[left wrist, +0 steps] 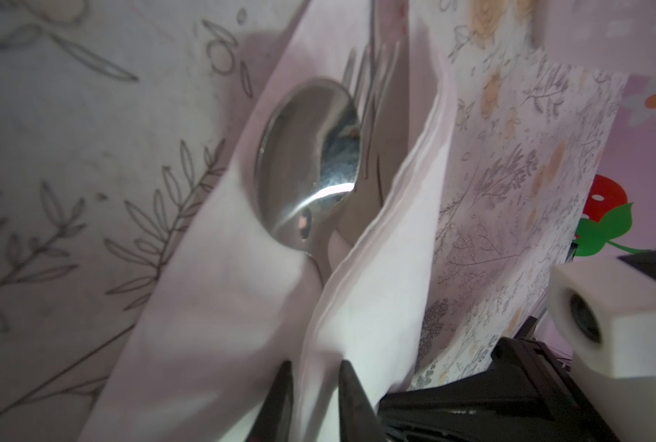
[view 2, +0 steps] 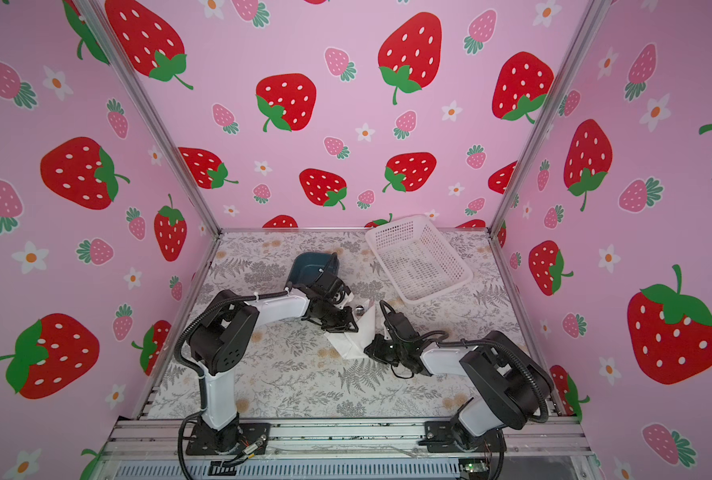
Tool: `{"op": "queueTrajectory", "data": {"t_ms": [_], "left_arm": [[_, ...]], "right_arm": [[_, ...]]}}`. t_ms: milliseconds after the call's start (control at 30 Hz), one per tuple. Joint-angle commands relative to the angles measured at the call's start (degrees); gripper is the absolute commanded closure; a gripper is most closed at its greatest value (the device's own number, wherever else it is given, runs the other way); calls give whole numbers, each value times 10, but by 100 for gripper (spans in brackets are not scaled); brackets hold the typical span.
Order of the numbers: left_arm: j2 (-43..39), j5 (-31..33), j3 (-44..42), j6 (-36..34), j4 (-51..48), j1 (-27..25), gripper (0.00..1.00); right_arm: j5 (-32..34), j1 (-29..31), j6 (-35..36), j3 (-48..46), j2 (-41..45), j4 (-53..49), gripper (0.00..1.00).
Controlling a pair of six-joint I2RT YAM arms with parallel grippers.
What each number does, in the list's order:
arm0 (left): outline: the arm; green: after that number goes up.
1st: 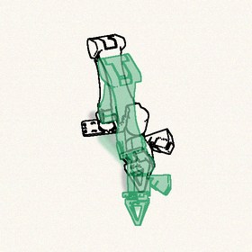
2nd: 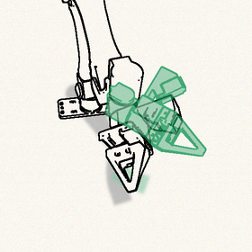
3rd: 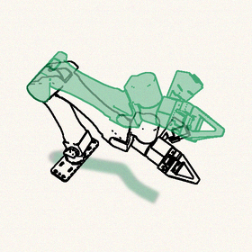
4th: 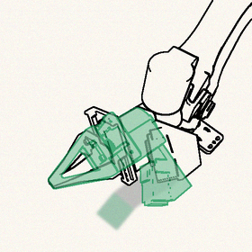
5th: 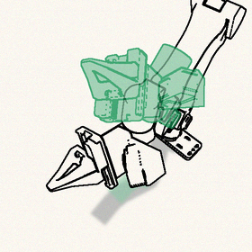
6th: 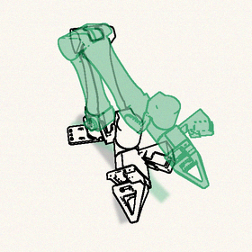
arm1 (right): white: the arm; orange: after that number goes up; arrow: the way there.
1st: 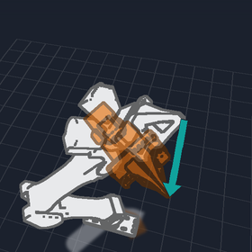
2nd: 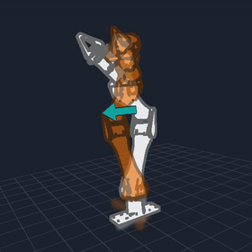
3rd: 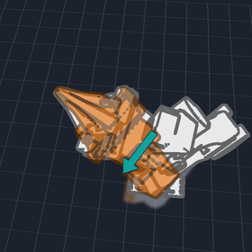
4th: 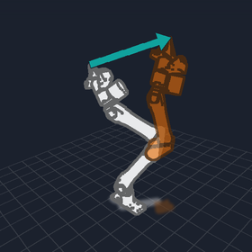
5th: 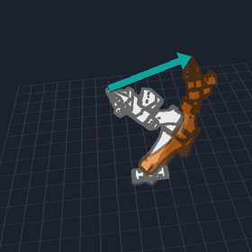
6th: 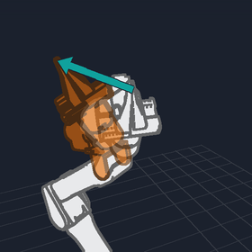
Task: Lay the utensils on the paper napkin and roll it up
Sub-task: 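Press the napkin fold over the spoon and fork with the left gripper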
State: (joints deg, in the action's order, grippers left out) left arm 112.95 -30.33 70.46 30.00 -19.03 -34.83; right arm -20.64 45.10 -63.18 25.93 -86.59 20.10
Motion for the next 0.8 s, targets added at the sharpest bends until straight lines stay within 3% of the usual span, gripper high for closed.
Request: {"op": "queueTrajectory", "data": {"t_ms": [0,100,267,367,533,767], "left_arm": [[-52,21,10,-3,-33,2,68],[-85,42,-9,9,-38,4,61],[-131,73,-45,40,-26,2,60],[-154,76,-62,54,-11,-6,67],[-135,25,-73,67,36,-30,83],[-84,17,-72,76,50,-44,86]], "right_arm": [[10,2,-8,-14,-8,-6,90],[10,2,-7,-15,-7,-6,90],[8,2,-6,-11,-8,-7,90],[7,2,-6,-10,-6,-7,90],[8,2,-6,-9,-5,-8,90],[7,2,-2,4,-4,-16,90]]}}
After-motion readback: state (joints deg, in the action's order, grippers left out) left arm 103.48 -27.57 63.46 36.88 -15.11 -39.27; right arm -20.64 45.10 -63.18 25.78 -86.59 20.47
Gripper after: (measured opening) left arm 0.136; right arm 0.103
